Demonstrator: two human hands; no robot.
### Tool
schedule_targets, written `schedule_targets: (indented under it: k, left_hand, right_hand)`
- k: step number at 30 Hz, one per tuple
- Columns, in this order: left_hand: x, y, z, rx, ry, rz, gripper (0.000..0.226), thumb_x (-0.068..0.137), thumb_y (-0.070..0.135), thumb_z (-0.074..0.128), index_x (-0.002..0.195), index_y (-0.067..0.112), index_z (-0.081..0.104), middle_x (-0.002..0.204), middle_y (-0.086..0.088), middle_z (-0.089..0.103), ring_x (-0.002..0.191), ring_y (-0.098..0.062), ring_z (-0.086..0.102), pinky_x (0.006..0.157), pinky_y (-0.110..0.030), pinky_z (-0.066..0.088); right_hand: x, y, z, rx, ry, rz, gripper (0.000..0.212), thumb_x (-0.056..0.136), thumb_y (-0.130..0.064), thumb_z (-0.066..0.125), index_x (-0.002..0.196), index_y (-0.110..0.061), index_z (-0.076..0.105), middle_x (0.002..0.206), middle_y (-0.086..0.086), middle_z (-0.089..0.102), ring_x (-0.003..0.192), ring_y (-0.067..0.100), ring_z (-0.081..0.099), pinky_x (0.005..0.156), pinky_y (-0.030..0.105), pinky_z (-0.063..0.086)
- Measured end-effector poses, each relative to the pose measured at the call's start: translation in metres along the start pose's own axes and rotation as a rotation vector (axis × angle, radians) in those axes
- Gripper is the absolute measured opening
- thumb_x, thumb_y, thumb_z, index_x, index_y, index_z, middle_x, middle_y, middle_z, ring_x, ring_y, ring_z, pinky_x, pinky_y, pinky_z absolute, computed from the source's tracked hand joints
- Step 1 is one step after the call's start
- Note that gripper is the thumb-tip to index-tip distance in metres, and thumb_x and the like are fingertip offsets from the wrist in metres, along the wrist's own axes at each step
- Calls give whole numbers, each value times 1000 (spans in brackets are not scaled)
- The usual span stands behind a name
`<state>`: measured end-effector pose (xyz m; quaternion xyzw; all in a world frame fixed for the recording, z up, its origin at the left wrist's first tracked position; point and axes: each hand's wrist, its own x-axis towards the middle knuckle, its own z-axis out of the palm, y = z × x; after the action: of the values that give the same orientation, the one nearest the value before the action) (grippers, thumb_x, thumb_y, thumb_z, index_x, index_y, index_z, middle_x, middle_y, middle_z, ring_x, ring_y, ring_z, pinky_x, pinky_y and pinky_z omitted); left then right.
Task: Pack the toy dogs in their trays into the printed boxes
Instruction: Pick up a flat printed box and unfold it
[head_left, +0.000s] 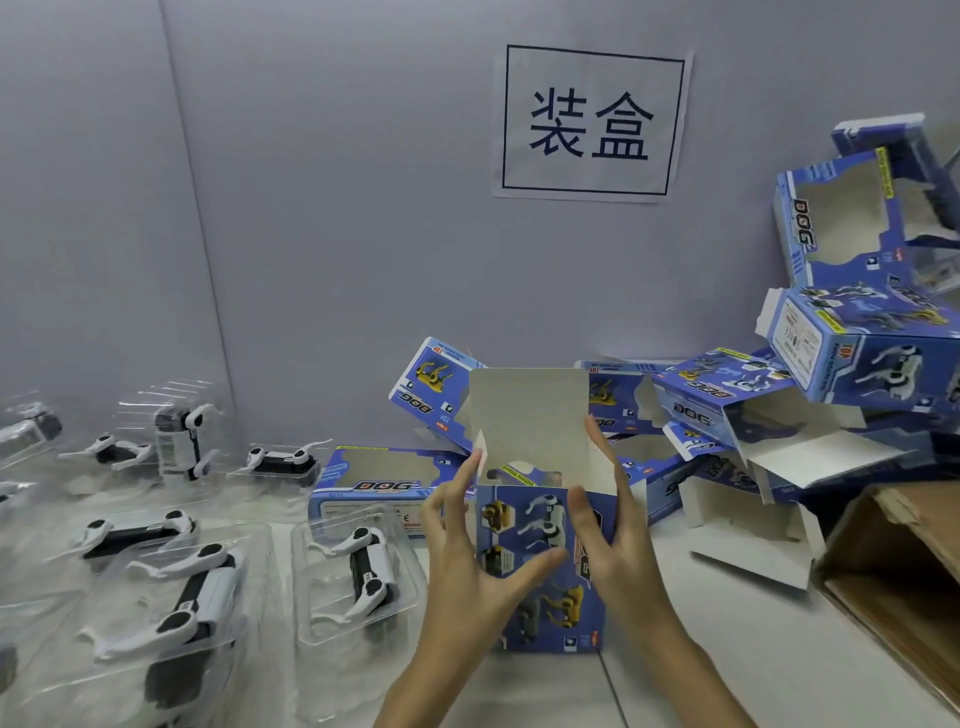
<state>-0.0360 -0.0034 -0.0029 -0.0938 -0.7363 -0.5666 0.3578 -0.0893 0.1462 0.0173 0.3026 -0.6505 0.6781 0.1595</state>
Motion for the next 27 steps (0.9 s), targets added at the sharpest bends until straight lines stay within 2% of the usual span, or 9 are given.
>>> schedule_targets:
  k: [3,7,9,15,17,20,22,24,27]
  left_hand:
    - [3,2,-1,-72,-38,-48,79,86,40,85,149,51,39,150,31,45,136,3,50,105,-38,55]
    - [8,5,-3,-39,-31,-71,55,91,40,75,135,53,45,135,40,49,123,14,53,91,-23,57]
    - [9,6,-6,-49,-54,-74,49,92,38,75,128,54,47,128,43,49,118,17,54,82,-10,53]
    - [3,8,-4,-89,-105,-62,80,91,37,77,153,56,29,146,28,40,132,0,52,100,-18,52]
    - [1,9,-3,-26,-127,-20,88,90,41,80,155,58,25,144,22,33,134,-2,48,105,-18,48]
    - [-1,14,1,122,-90,97,82,83,45,84,149,57,37,137,14,27,129,2,42,100,-7,40]
    - [-2,16,3,176,-21,164,77,79,45,86,142,54,42,136,9,29,127,-2,44,97,-6,39]
    - [0,14,1,207,28,195,78,76,48,85,139,56,39,133,9,30,125,-4,44,94,-7,42]
    - [2,15,-5,270,-18,196,90,76,58,79,150,61,29,134,14,23,120,1,40,91,-10,48]
  right_hand:
    - [0,-1,-6,-55,24,-18,47,101,-40,55,145,-52,49,148,-9,61,125,3,62,102,21,51]
    - [5,0,-15,-161,-8,-6,27,101,-44,55,127,-41,63,131,-8,68,124,18,65,103,56,53]
    - [6,1,-16,-168,-20,2,29,99,-48,55,127,-42,62,123,-8,70,119,21,67,99,59,54]
    - [8,1,-16,-119,45,-29,50,96,-54,56,144,-44,48,138,-24,58,119,-8,57,97,13,47]
    - [10,0,-21,-164,75,-71,49,100,-45,54,148,-38,45,146,-31,51,137,-8,46,105,6,36]
    - [9,1,-26,-259,45,-130,42,107,-37,44,149,-40,46,151,-24,51,142,6,47,112,28,42]
    - [10,0,-27,-257,45,-114,34,106,-39,45,140,-40,50,135,-17,62,110,19,69,88,44,59]
    - [11,0,-28,-199,75,-90,30,105,-43,50,134,-38,49,115,-13,71,86,23,74,68,42,63]
    - [9,2,-32,-274,80,-102,32,107,-34,51,139,-36,46,102,-12,77,82,17,76,65,28,60]
